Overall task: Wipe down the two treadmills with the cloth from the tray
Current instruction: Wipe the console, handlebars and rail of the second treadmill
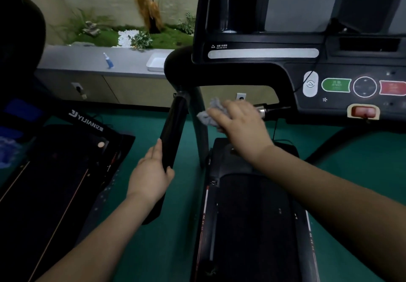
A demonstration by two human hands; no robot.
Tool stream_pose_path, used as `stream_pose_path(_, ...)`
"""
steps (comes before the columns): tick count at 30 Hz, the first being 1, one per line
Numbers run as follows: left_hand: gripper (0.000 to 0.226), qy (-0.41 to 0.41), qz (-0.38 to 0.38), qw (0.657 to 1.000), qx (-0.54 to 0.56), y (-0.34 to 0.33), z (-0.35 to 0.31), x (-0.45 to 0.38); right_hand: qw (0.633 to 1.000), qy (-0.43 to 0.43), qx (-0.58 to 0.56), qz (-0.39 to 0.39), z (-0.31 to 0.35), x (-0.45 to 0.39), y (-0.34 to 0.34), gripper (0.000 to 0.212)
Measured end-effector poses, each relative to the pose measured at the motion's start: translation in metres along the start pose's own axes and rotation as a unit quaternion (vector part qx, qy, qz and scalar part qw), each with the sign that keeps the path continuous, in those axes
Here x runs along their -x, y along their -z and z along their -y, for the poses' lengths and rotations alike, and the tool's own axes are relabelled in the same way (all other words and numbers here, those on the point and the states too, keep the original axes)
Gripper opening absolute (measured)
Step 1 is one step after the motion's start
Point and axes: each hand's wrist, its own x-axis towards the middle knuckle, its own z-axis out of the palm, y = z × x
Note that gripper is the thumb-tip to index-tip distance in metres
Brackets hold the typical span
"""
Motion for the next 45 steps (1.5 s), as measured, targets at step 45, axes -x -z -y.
stream_pose_path(45,0.083,-0.001,0.007,1.0,0.013,0.004,-0.003,0.0,0.984,-0.026,0.019,0.177,-0.009,-0.034,0.034,0.047)
